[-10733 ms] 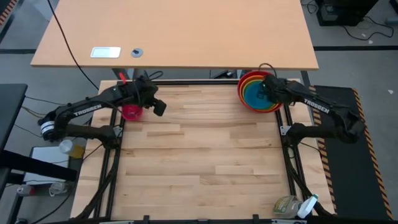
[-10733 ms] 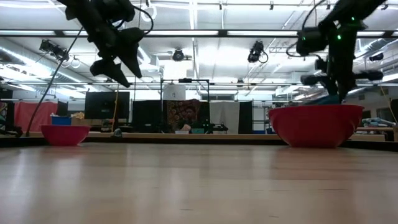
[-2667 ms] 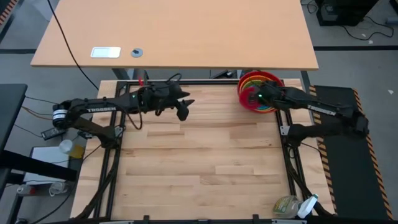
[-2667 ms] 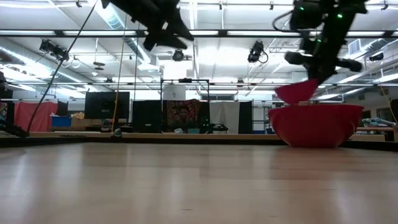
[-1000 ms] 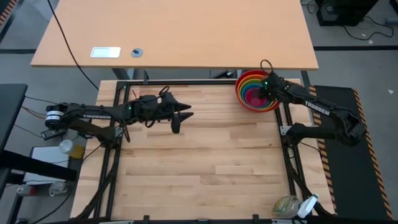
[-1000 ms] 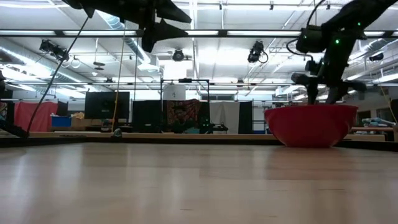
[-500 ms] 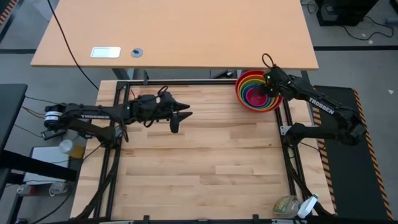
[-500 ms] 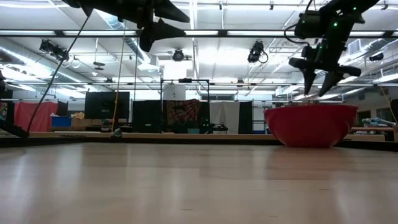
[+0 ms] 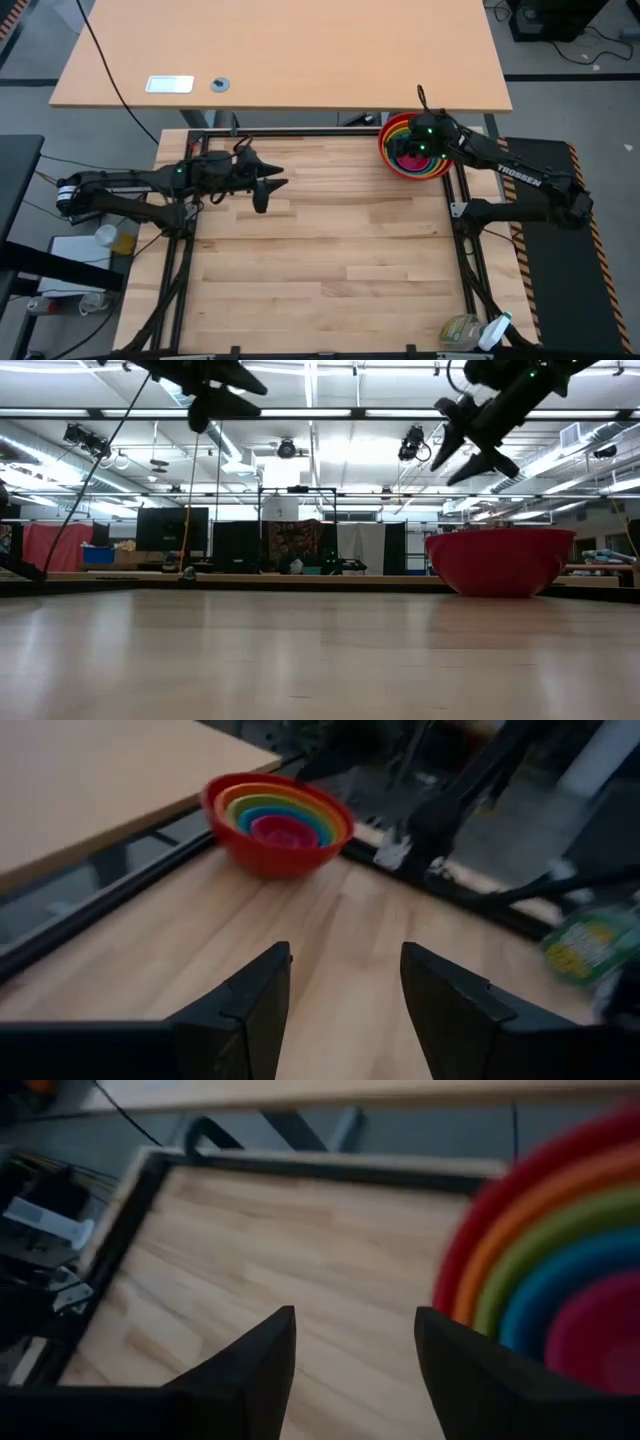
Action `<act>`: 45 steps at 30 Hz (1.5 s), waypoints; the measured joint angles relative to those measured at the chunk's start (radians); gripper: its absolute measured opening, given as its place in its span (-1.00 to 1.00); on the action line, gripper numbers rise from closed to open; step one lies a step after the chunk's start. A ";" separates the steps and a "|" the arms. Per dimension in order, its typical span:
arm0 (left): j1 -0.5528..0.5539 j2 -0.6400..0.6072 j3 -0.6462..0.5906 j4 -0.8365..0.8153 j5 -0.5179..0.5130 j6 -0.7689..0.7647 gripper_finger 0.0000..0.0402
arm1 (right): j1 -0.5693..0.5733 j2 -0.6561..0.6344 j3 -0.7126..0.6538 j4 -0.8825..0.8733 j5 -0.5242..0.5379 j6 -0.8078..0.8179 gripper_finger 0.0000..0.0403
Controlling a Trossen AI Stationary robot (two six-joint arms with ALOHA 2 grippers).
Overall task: Nest bowls inside each other
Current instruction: Return to Home Position
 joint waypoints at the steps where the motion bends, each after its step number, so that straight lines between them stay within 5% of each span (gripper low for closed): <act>1: 0.000 -0.017 -0.001 -0.031 -0.013 0.014 -0.05 | 0.020 -0.007 -0.006 0.033 0.032 -0.012 0.04; 12: 0.036 -0.274 -0.227 0.023 -0.021 -0.062 -0.05 | 0.050 -0.125 -0.231 0.374 0.006 -0.022 0.03; 30: 0.226 -0.695 -0.522 0.024 -0.022 -0.280 -0.05 | -0.103 -0.472 -0.481 0.542 -0.196 -0.029 -0.16; 45: 0.254 -0.737 -0.735 0.293 -0.039 -0.381 -0.09 | -0.035 -0.571 -0.763 1.035 -0.145 0.157 -0.19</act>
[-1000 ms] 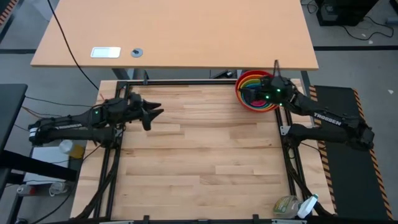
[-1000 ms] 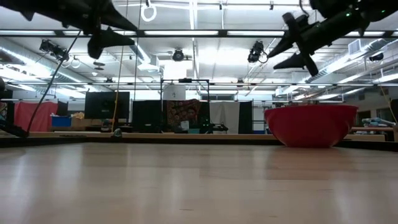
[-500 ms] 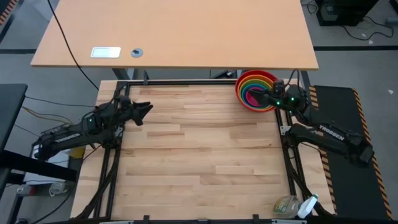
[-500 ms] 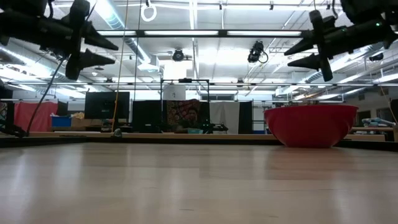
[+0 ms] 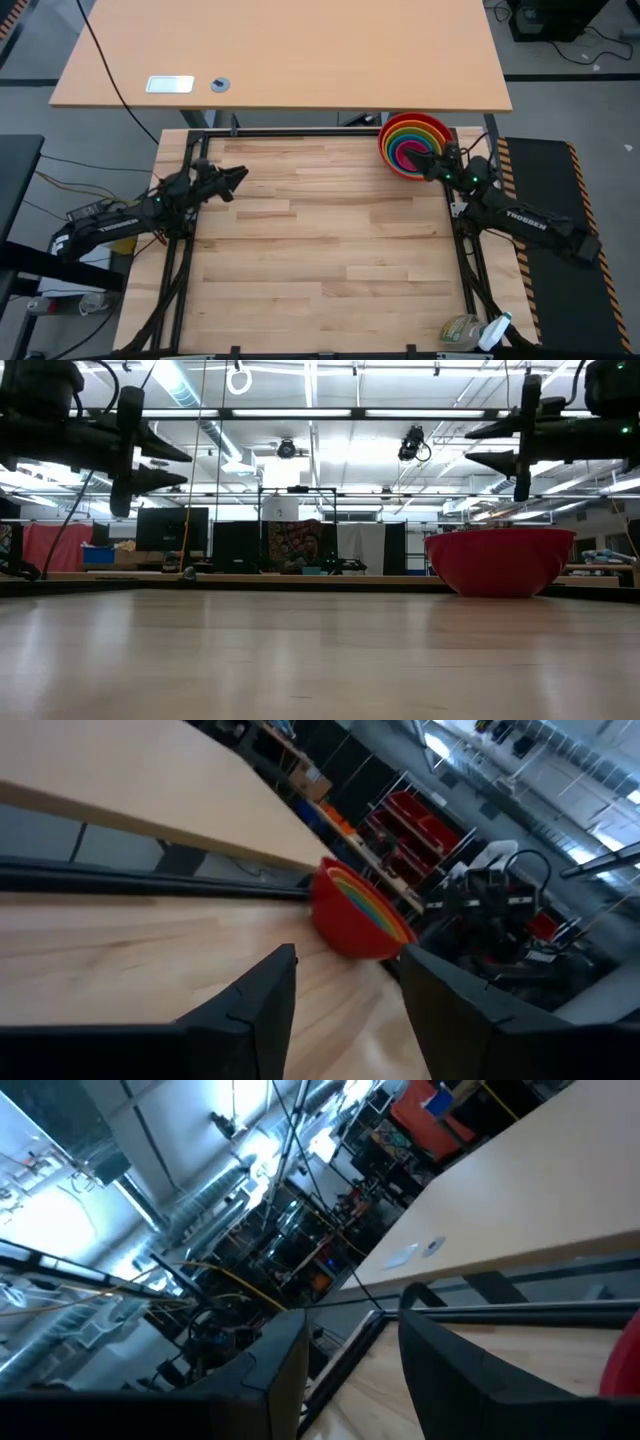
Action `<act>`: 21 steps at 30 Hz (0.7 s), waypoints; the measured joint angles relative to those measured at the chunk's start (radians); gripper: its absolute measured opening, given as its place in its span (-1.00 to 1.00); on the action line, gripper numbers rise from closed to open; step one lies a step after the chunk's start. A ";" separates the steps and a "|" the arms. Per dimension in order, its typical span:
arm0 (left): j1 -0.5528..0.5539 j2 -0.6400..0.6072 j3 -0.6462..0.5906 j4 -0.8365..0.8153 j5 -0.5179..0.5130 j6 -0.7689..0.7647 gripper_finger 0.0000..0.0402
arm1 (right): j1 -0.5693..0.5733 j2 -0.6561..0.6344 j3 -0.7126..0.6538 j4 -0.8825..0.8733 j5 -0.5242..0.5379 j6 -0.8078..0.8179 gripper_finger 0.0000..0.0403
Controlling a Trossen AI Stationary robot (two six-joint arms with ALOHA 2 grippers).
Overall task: Nest bowls inside each other
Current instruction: Return to Home Position
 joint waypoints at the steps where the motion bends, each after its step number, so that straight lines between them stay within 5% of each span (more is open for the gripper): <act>1: -0.002 0.000 -0.002 -0.007 0.000 0.000 -0.12 | 0.012 0.000 -0.005 0.003 0.010 0.000 -0.19; 13: -0.003 0.000 -0.016 -0.049 0.001 0.046 -0.41 | 0.125 0.001 -0.065 0.073 0.075 -0.007 -0.19; 21: -0.003 0.000 -0.016 -0.206 0.028 0.016 -0.42 | 0.127 0.000 -0.073 0.022 -0.111 0.044 -0.19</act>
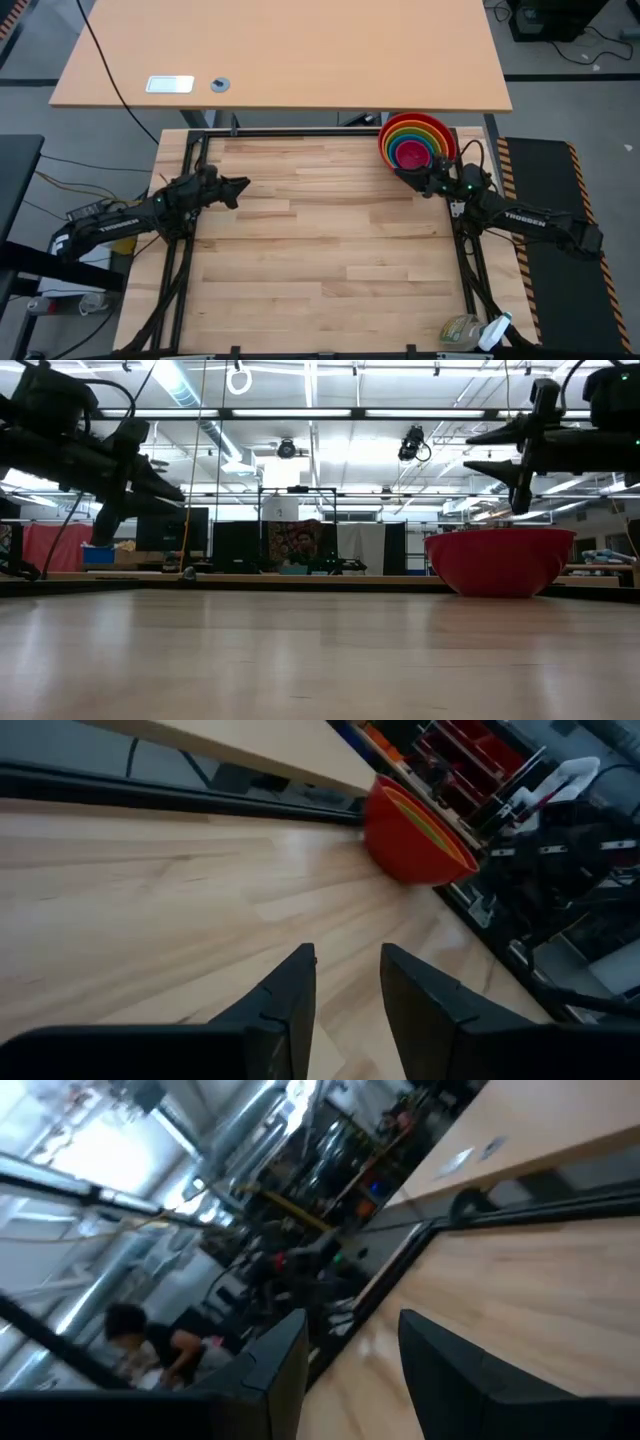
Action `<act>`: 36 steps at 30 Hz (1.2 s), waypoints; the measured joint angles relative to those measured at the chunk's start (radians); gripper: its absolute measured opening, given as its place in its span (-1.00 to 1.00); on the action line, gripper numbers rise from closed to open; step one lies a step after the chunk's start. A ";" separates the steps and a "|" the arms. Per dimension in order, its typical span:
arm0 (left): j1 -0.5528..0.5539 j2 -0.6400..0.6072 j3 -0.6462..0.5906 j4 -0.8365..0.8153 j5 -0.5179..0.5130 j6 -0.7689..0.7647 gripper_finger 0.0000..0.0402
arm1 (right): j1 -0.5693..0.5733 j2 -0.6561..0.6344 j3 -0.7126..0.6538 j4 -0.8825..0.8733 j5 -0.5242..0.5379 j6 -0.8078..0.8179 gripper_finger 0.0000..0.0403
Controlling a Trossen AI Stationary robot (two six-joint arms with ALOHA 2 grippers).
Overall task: Nest bowls inside each other
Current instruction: Return to Home Position
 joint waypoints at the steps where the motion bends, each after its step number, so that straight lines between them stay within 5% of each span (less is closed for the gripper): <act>1: 0.000 0.000 0.000 0.001 0.000 0.002 -0.42 | 0.000 0.000 -0.009 0.010 0.018 0.000 -0.19; 7: 0.000 0.000 0.000 -0.060 0.000 -0.020 -0.42 | -0.001 0.000 -0.044 0.042 0.145 -0.008 -0.20; 36: 0.000 0.001 0.000 -0.071 0.002 -0.021 -0.42 | -0.001 0.000 -0.043 0.055 0.144 -0.003 -0.21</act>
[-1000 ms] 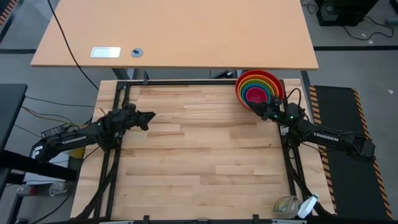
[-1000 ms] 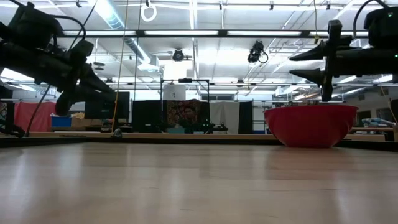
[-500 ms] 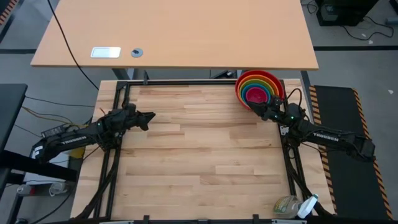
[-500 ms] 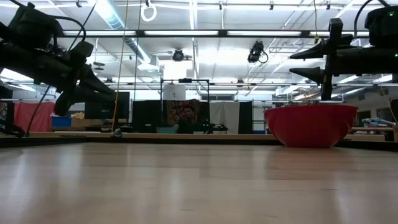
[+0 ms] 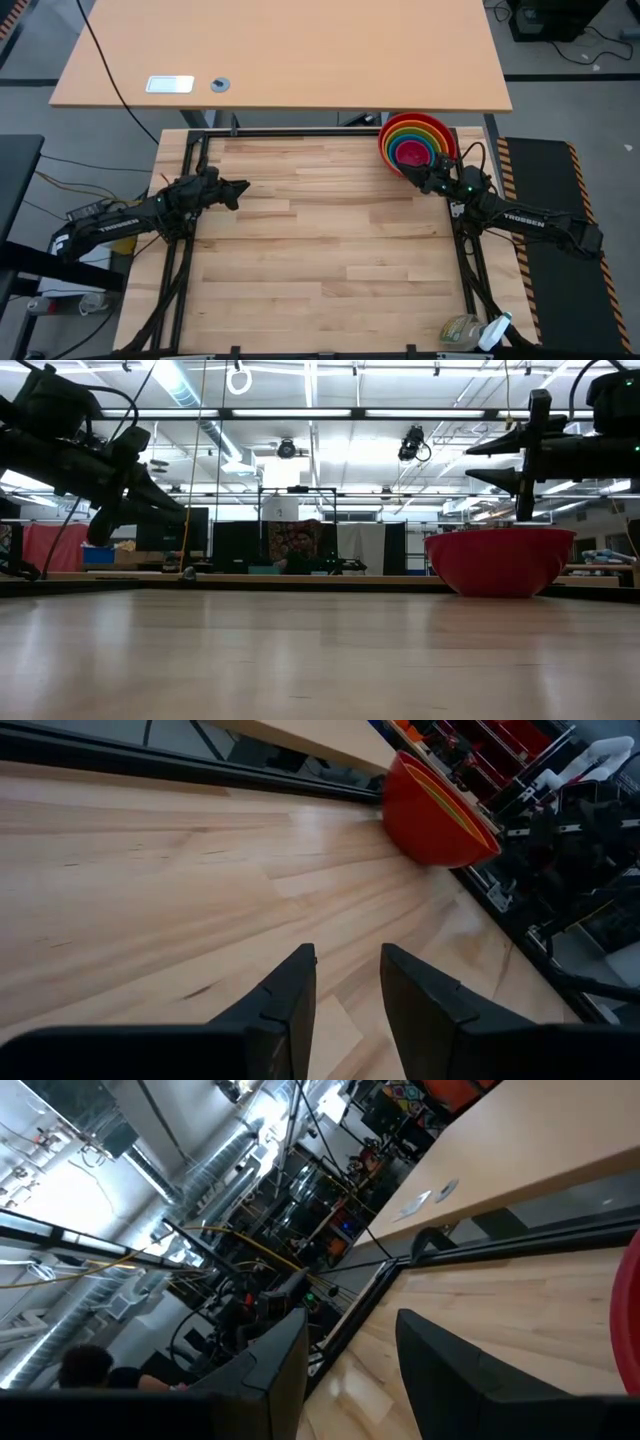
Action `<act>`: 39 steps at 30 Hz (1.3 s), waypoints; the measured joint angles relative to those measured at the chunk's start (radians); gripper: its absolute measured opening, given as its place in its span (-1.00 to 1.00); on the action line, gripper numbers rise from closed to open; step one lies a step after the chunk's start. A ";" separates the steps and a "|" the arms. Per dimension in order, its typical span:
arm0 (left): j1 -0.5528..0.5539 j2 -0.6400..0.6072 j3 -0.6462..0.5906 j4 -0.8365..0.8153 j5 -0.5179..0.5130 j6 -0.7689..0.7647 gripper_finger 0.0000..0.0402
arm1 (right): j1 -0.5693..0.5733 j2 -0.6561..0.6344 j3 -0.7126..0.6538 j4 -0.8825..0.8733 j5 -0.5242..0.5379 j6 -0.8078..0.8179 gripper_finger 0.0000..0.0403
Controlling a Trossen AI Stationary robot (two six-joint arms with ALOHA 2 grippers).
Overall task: Nest bowls inside each other
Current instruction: Return to Home Position
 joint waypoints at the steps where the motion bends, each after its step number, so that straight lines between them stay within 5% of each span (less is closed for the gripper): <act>1: 0.000 0.000 0.000 0.000 0.000 0.000 -0.42 | 0.000 0.000 0.000 0.000 0.000 0.000 -0.21; 7: 0.000 0.000 0.000 0.000 0.000 0.000 -0.42 | 0.046 -0.036 0.002 -0.057 -0.068 -0.214 -0.21; 18: 0.000 0.000 0.000 0.001 0.000 0.000 -0.42 | 0.274 -0.268 0.002 -0.163 -0.018 -0.764 -0.21; 29: 0.000 0.000 0.000 0.001 0.000 0.000 -0.42 | 0.342 -0.468 0.000 -0.447 -0.016 -0.788 -0.21; 39: 0.000 0.000 0.001 0.001 0.000 0.000 -0.42 | 0.340 -0.465 0.000 -0.548 0.001 -0.686 -0.21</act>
